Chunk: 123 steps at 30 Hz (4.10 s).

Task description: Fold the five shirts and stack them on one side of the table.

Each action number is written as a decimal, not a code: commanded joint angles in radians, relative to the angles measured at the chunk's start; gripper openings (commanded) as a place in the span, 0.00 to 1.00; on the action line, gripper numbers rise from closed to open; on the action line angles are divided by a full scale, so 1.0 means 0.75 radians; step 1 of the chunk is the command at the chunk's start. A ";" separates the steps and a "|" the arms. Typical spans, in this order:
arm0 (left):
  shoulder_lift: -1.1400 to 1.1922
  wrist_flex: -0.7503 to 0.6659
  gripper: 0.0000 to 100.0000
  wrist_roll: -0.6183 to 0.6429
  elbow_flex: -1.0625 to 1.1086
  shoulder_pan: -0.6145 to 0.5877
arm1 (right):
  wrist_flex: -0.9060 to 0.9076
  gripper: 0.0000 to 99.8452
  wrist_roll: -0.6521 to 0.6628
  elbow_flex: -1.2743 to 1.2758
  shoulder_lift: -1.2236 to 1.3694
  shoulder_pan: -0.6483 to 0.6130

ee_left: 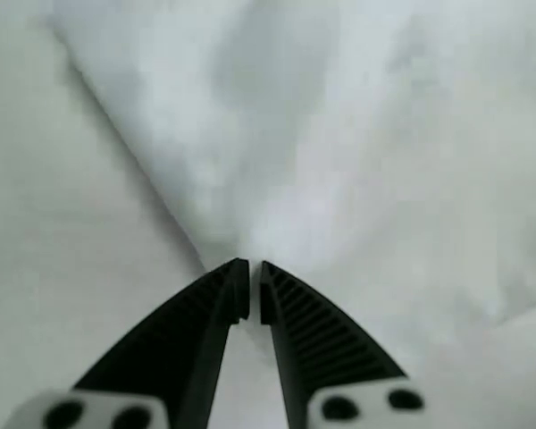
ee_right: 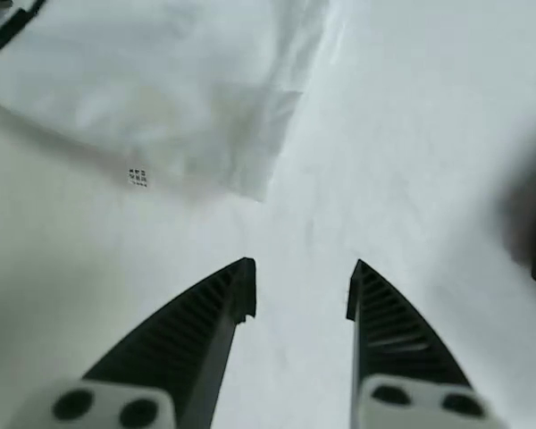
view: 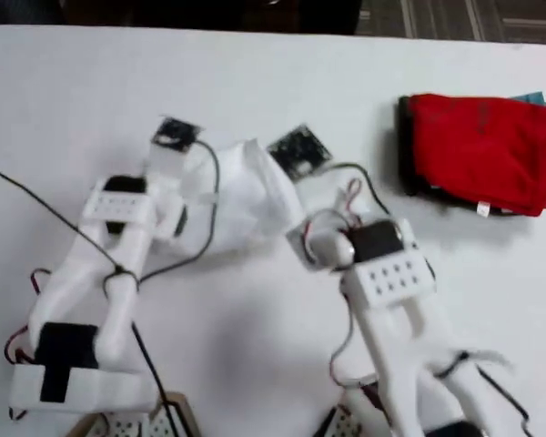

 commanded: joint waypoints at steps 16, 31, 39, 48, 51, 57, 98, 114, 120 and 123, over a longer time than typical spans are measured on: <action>-0.072 -0.045 0.06 -0.004 0.001 -0.088 | 0.171 0.17 -0.014 -0.755 0.877 -0.128; -0.070 -0.045 0.06 -0.006 0.001 -0.088 | 0.396 0.17 -0.014 -1.086 0.985 -0.099; -0.070 -0.035 0.06 -0.002 0.003 -0.088 | 0.257 0.15 -0.014 -1.453 1.073 -0.052; -0.119 0.115 0.05 -0.002 -0.062 -0.088 | 0.230 0.03 -0.014 -1.905 1.619 -0.060; -0.158 0.219 0.05 0.000 -0.122 -0.078 | 0.287 0.03 -0.014 -2.119 1.779 -0.060; -0.145 0.229 0.05 0.000 -0.105 0.035 | 0.324 0.03 -0.014 -2.428 2.071 -0.038; 0.094 0.477 0.06 0.088 -0.459 -0.168 | 0.840 0.36 -0.493 -2.750 2.086 -0.093; 0.094 0.458 0.06 0.082 -0.461 -0.315 | 0.834 0.36 -0.491 -2.371 2.100 -0.124; 0.094 0.458 0.06 0.084 -0.461 -0.323 | 0.834 0.36 -0.483 -2.367 2.131 -0.136; 0.094 0.471 0.06 0.084 -0.459 -0.323 | 0.832 0.36 -0.452 -2.367 2.184 -0.152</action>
